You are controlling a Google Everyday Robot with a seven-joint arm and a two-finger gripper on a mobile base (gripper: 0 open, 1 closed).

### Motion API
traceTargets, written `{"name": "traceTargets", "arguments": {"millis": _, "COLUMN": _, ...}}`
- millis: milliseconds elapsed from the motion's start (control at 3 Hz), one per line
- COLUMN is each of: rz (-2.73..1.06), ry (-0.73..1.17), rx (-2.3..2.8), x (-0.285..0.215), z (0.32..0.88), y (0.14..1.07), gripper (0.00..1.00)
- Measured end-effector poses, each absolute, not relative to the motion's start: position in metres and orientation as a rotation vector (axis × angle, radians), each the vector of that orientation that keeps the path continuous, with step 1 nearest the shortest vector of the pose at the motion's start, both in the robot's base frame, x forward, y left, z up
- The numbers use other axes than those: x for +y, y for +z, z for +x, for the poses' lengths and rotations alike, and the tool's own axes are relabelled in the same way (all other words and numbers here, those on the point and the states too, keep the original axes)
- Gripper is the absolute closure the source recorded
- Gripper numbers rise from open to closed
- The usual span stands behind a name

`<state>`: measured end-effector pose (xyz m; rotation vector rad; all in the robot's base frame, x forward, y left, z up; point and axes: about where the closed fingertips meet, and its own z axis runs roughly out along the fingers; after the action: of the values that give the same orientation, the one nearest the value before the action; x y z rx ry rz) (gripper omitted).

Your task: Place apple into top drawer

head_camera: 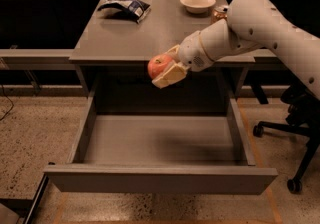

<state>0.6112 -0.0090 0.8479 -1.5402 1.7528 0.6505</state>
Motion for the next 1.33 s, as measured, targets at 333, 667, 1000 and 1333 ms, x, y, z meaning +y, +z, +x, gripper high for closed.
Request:
{"name": "traceTargets", "arguments": {"millis": 333, "rz": -1.541, "ry": 0.650, "rx": 1.753, "x": -0.009, "z": 0.611, "y": 0.848, "gripper": 1.00}}
{"name": "traceTargets", "arguments": {"millis": 667, "rz": -1.547, "ry": 0.693, "rx": 1.715, "x": -0.004, "z": 0.594, "y": 0.821, "gripper": 1.00}}
{"name": "traceTargets", "arguments": {"millis": 1000, "rz": -1.555, "ry": 0.747, "rx": 1.671, "x": 0.002, "z": 0.569, "y": 0.772, "gripper": 1.00}}
{"name": "traceTargets", "arguments": {"millis": 1333, "rz": -1.560, "ry": 0.828, "rx": 1.629, "x": 0.004, "z": 0.556, "y": 0.728, "gripper": 1.00}}
